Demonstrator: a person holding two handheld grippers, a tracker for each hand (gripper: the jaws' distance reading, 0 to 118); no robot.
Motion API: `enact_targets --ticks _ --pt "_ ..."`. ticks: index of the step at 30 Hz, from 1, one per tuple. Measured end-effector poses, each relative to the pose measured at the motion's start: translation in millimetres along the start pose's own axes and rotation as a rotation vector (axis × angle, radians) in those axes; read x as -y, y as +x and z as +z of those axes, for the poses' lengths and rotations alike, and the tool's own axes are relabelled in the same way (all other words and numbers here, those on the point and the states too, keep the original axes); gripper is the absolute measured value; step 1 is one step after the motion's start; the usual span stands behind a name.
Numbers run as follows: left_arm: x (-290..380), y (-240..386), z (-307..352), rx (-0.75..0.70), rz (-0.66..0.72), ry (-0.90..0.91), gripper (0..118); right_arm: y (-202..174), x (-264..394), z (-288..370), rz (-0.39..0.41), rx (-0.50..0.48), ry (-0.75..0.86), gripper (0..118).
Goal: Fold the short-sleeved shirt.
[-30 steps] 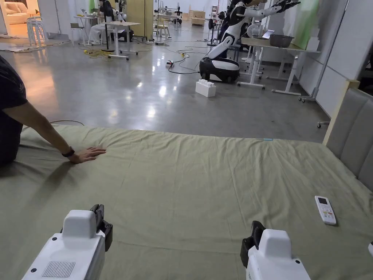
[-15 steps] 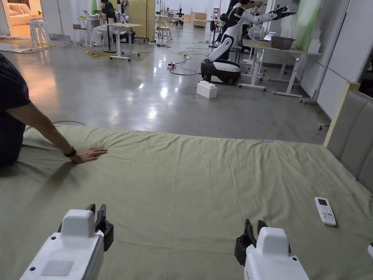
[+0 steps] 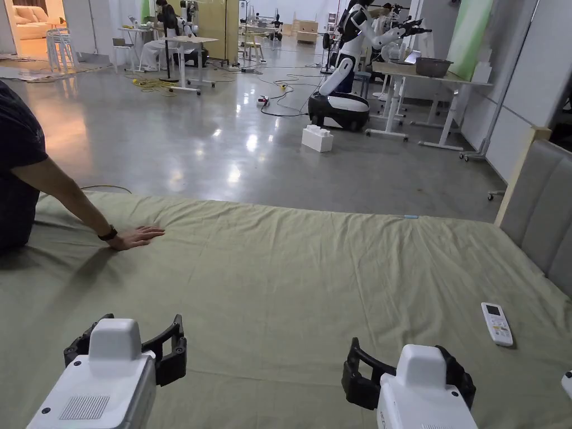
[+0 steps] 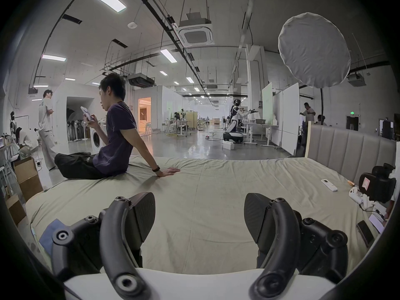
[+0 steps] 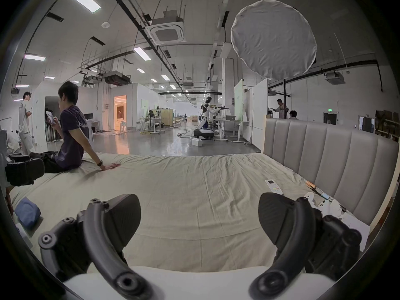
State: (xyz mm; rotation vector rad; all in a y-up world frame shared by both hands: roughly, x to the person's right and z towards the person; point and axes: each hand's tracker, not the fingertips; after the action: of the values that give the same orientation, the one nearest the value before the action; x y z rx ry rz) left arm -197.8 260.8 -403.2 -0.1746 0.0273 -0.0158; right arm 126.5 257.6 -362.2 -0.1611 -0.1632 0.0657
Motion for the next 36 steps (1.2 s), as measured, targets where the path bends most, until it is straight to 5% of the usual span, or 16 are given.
enact_targets --ticks 4,9,12,23,36 --pt "-5 -1 -1 0.006 0.013 0.003 102 3 -4 -3 -0.008 -0.036 0.007 117" --pt "-9 -3 -3 0.013 0.025 0.01 102 7 -7 -4 -0.024 -0.074 0.029 118" --pt "-11 -6 -5 0.028 0.042 0.006 102 13 -7 -6 -0.131 -0.11 -0.015 118" --pt "-8 -7 -7 0.022 0.01 0.021 102 17 -25 -9 -0.162 -0.049 -0.034 118" --pt "-17 -6 -7 0.044 0.023 0.026 102 -9 -34 -11 -0.058 0.046 -0.144 118"
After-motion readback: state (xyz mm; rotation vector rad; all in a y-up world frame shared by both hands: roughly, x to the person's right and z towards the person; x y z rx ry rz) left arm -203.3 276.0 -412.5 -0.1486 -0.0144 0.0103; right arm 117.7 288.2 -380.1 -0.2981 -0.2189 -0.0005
